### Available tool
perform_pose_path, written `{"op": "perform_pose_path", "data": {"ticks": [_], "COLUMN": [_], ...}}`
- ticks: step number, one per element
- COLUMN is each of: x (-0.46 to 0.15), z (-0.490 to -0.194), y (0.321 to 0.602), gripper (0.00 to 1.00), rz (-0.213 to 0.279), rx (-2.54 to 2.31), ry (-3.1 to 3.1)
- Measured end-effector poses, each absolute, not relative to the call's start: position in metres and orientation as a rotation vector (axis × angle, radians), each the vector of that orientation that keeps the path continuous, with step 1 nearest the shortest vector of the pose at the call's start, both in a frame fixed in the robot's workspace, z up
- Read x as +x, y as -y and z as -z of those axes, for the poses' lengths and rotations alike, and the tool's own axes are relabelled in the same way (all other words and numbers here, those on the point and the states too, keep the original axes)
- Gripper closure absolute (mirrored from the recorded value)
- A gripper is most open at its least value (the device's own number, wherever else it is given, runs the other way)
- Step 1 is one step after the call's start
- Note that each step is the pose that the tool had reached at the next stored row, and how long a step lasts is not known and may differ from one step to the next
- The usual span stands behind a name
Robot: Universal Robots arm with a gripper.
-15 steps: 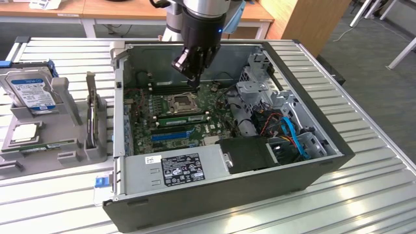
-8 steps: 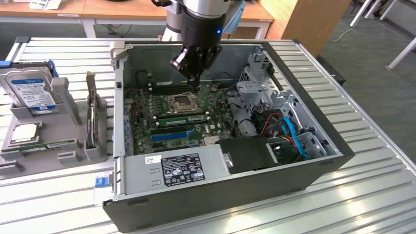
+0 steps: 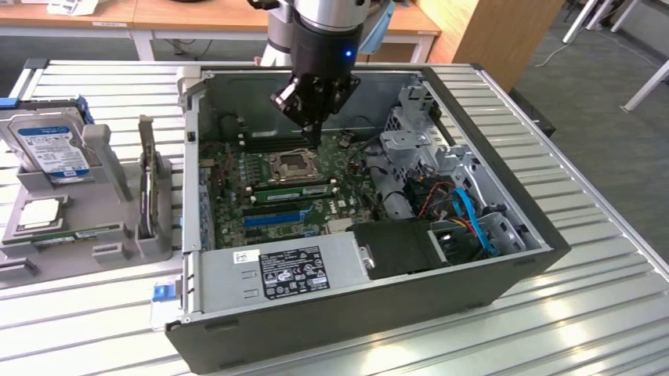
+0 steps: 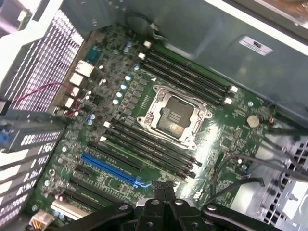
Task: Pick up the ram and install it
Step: 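Press down the ram until it locks into place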
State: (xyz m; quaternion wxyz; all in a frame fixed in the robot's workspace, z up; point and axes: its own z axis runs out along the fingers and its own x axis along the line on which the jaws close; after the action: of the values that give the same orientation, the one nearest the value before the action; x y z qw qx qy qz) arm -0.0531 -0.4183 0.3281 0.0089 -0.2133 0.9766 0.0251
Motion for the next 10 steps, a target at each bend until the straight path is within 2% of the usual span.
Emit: {"op": "perform_pose_path", "data": {"ticks": [10], "x": [-0.0532], "z": [-0.3269], "y": [0.4183], "gripper": [0.90], "rz": [-0.077], "rx": [-0.445], "ry": [-3.090]}}
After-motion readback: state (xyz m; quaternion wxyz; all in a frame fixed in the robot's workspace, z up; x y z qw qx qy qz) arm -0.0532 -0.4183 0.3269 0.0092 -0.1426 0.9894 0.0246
